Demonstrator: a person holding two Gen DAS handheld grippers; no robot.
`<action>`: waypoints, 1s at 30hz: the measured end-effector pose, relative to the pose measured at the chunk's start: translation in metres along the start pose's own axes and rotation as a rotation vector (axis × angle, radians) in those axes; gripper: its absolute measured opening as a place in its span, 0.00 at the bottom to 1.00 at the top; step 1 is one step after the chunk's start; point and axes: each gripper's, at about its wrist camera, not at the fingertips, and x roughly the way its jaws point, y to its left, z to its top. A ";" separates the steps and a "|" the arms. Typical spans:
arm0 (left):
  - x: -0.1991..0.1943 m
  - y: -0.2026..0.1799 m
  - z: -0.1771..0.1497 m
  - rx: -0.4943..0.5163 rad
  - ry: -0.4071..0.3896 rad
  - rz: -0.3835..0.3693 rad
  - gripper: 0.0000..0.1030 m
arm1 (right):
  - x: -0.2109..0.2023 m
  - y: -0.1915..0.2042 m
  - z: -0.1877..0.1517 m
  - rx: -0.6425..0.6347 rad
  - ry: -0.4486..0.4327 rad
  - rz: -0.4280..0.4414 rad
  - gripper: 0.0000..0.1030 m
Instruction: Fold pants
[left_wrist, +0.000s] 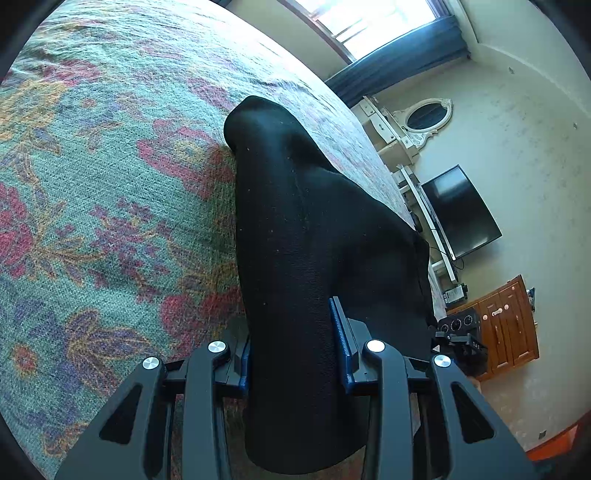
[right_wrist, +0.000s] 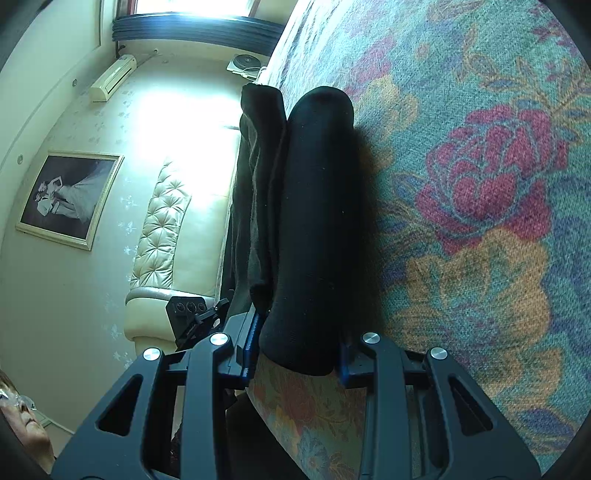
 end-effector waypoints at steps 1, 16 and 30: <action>0.000 0.000 0.000 0.002 0.000 0.000 0.34 | -0.001 -0.001 0.000 0.000 0.000 0.000 0.30; 0.004 -0.004 0.000 0.038 -0.010 -0.010 0.34 | -0.006 -0.009 0.001 0.005 0.001 0.012 0.30; 0.005 -0.001 -0.001 0.048 0.001 -0.042 0.51 | -0.010 -0.016 0.000 0.022 0.011 0.063 0.32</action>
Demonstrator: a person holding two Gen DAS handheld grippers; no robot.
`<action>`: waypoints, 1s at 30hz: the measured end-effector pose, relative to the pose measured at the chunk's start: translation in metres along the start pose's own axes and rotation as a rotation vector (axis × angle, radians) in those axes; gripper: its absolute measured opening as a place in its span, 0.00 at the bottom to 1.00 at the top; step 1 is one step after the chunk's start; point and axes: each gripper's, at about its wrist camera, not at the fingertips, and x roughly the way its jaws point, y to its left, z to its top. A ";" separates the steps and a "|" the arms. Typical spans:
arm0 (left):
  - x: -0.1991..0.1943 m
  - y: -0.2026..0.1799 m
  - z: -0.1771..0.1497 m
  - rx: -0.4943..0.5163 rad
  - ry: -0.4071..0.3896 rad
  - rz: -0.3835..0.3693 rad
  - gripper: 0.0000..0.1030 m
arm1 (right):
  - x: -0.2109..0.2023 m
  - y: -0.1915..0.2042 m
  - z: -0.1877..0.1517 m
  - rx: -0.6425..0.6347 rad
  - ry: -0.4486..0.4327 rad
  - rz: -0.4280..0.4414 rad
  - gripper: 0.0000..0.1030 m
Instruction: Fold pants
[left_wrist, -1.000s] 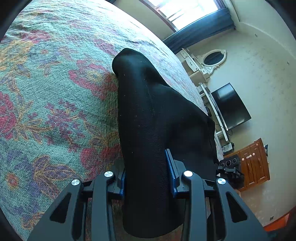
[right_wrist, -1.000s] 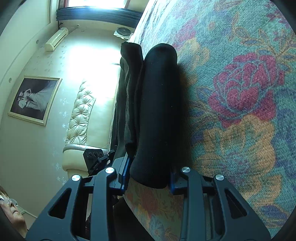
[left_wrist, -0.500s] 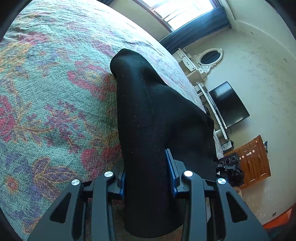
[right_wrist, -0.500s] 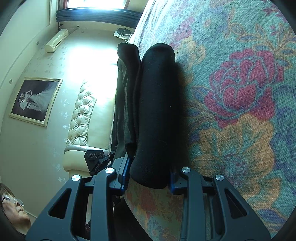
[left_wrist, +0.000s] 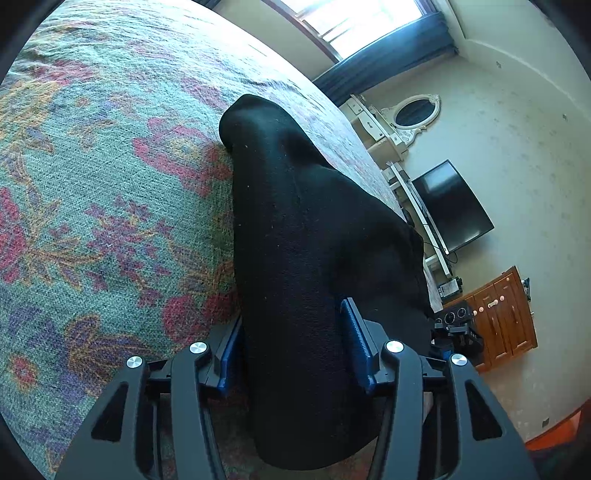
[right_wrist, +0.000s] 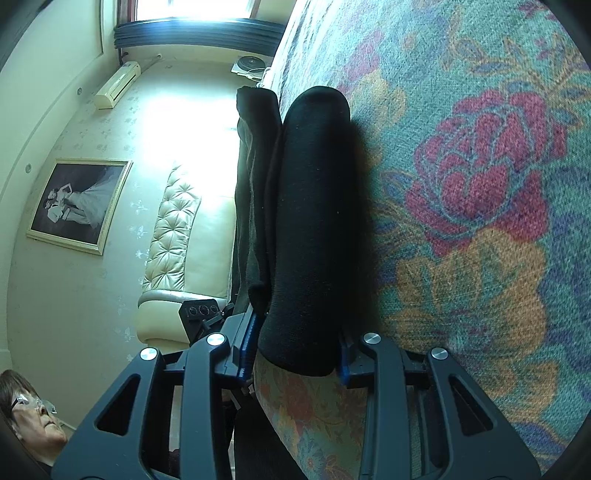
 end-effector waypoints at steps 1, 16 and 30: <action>0.000 0.000 0.000 0.007 0.004 -0.009 0.53 | -0.001 -0.001 0.000 0.001 0.002 0.008 0.33; 0.000 -0.017 -0.014 0.047 0.011 -0.018 0.72 | -0.017 -0.008 -0.005 0.029 -0.034 0.083 0.43; 0.008 -0.023 -0.016 0.081 -0.003 0.030 0.72 | -0.023 -0.005 -0.015 0.019 -0.049 0.008 0.28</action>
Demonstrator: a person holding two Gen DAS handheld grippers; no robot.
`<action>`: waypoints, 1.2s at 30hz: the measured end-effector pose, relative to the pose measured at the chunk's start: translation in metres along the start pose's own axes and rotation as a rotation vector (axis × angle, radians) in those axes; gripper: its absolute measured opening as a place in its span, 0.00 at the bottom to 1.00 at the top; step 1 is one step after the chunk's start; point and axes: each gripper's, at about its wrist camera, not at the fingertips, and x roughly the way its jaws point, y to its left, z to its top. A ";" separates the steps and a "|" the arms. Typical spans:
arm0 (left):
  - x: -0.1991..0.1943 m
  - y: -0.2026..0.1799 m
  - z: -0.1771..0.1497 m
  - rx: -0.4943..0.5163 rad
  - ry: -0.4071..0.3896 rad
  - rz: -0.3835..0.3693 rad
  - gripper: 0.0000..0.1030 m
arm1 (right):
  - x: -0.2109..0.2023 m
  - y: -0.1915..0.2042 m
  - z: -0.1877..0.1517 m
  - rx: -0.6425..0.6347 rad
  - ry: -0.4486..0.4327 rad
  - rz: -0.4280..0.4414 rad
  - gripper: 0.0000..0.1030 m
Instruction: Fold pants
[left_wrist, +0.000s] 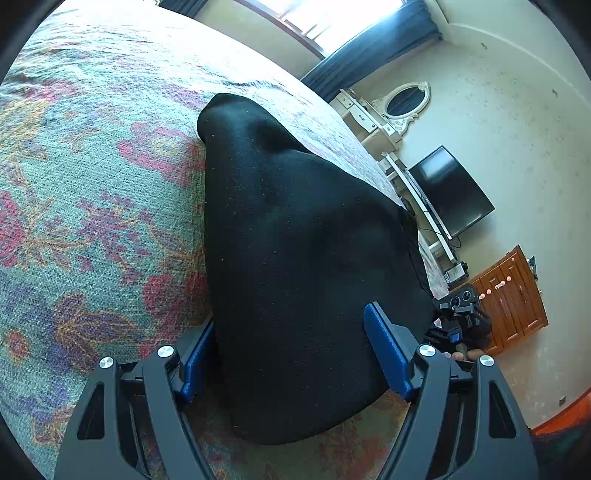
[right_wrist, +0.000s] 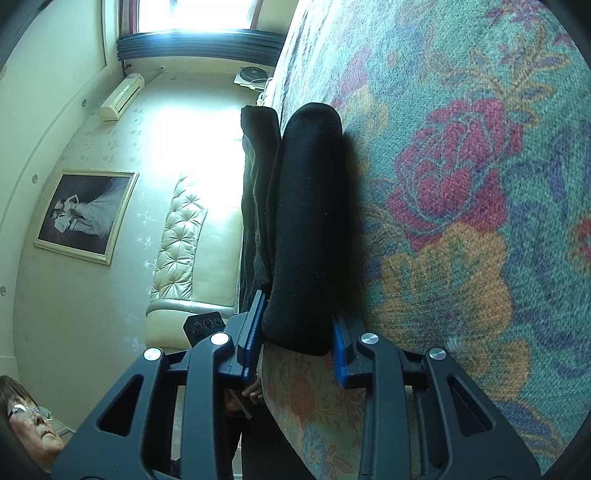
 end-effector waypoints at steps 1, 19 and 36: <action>0.000 0.000 0.001 0.003 0.001 0.000 0.72 | -0.001 0.000 0.001 0.001 -0.002 0.000 0.28; 0.000 0.001 -0.001 0.020 -0.014 -0.005 0.72 | -0.034 0.001 -0.016 -0.021 -0.062 -0.059 0.38; 0.004 -0.008 -0.003 0.019 -0.028 0.066 0.72 | -0.010 0.051 -0.048 -0.252 -0.147 -0.409 0.71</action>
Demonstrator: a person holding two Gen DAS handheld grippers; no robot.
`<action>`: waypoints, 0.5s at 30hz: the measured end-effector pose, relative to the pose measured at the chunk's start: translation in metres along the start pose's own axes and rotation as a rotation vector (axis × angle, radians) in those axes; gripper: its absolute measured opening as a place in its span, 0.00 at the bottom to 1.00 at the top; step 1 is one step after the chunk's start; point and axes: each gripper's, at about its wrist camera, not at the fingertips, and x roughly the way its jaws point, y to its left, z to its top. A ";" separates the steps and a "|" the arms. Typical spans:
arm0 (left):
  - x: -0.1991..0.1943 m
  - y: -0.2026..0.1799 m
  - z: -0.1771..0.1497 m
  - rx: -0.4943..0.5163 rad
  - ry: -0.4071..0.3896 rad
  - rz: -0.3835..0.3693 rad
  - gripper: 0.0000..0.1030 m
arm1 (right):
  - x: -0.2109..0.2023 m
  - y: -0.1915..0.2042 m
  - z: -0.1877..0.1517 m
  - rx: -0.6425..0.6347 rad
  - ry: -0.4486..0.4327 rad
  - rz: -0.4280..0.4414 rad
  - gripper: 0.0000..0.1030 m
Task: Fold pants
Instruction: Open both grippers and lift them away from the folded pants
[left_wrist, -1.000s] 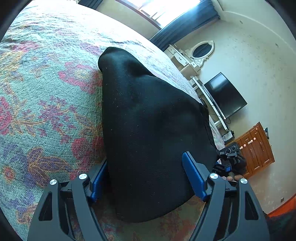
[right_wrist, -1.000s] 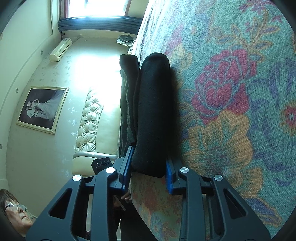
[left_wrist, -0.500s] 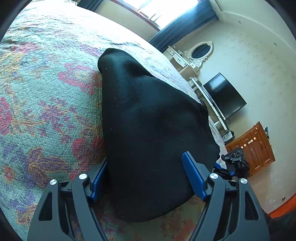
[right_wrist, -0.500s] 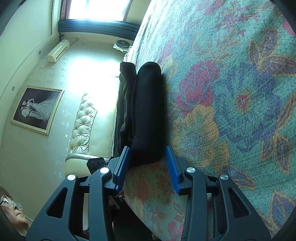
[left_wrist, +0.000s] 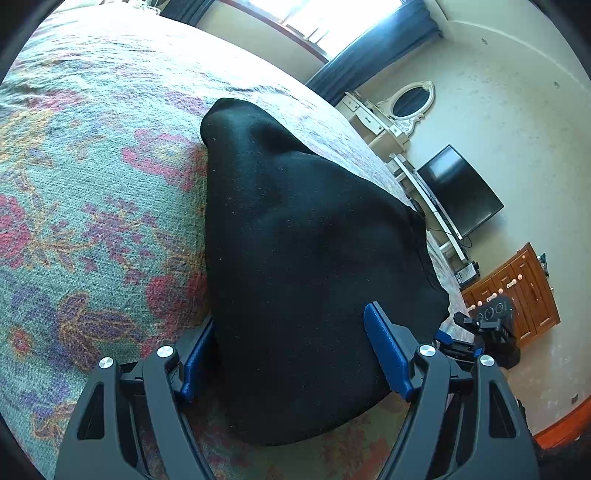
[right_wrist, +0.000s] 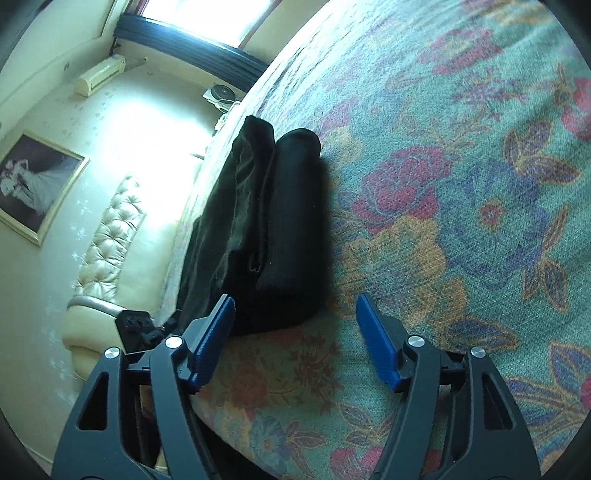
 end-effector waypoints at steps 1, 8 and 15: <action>0.000 -0.002 -0.001 -0.005 -0.006 0.018 0.72 | 0.001 0.006 -0.004 -0.036 -0.003 -0.033 0.72; -0.016 -0.020 -0.018 -0.051 -0.076 0.207 0.76 | 0.002 0.029 -0.032 -0.165 -0.036 -0.160 0.83; -0.044 -0.052 -0.050 -0.062 -0.152 0.405 0.76 | 0.007 0.049 -0.054 -0.238 -0.054 -0.300 0.89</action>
